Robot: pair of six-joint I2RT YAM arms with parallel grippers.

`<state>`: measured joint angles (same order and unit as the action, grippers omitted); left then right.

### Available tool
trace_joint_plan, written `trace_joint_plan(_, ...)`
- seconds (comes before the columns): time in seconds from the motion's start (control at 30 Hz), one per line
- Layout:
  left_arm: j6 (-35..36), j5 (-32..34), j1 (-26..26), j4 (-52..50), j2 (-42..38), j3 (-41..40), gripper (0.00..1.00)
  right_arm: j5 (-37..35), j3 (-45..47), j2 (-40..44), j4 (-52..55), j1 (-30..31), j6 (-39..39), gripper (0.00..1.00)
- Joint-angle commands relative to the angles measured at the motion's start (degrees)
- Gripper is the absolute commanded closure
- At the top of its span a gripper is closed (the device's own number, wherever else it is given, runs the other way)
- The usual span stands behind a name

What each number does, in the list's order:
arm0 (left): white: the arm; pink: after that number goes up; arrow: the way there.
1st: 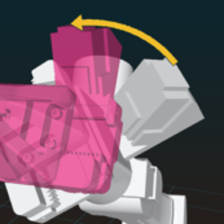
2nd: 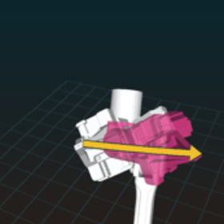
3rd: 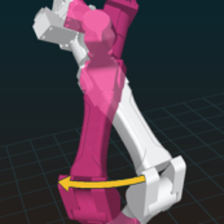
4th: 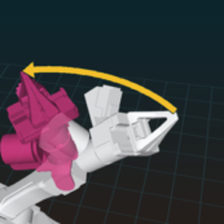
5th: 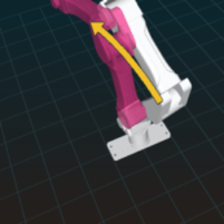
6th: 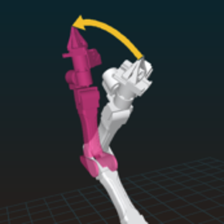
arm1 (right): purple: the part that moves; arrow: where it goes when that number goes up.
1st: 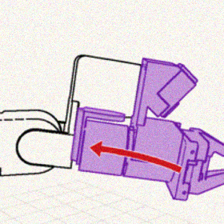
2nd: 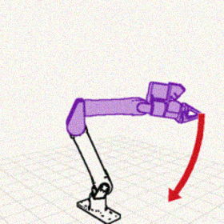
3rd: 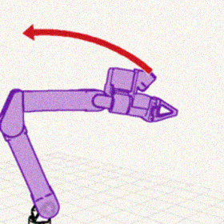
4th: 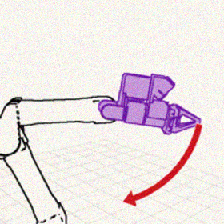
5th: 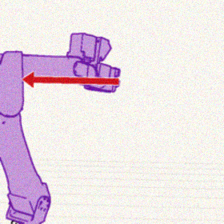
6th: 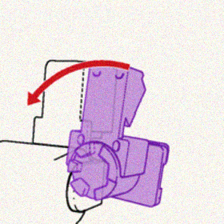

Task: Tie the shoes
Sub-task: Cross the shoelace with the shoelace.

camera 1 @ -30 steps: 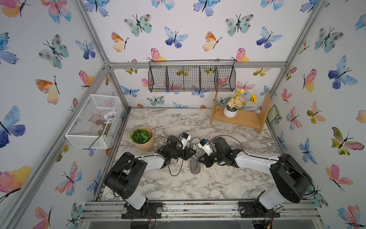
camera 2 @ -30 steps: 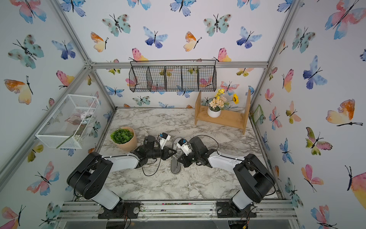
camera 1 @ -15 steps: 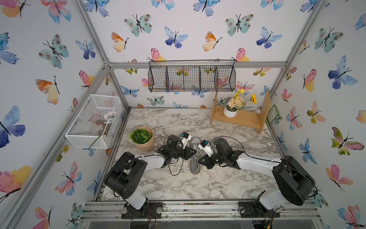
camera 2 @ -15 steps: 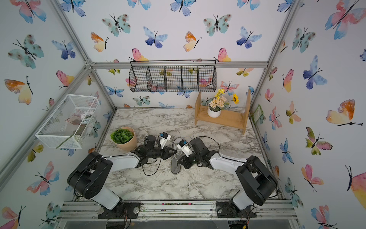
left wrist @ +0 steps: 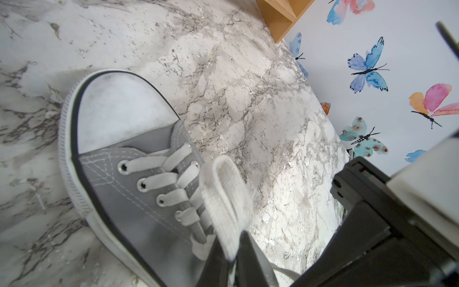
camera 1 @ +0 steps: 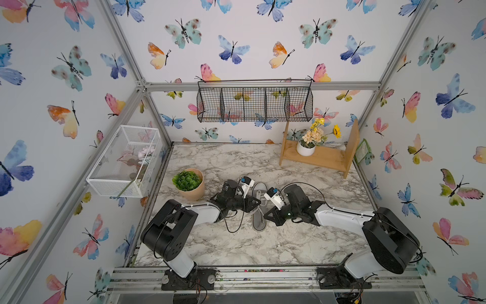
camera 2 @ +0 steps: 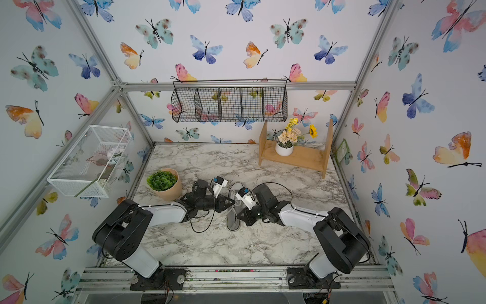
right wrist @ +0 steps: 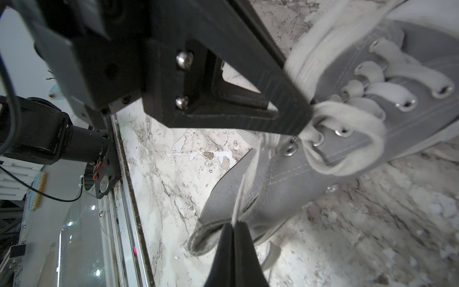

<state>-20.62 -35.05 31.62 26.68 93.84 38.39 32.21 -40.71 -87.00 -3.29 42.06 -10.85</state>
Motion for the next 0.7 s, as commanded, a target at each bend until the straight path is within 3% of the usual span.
trace_joint_plan(0.0,0.32,-0.90,-0.15,0.75,0.89,1.55,0.87,1.99,0.98,1.72,1.92,0.30,0.26,0.98)
trace_joint_plan(0.67,0.32,-1.34,-0.06,0.91,2.23,2.21,0.85,3.03,1.51,2.63,2.24,0.30,0.56,0.98)
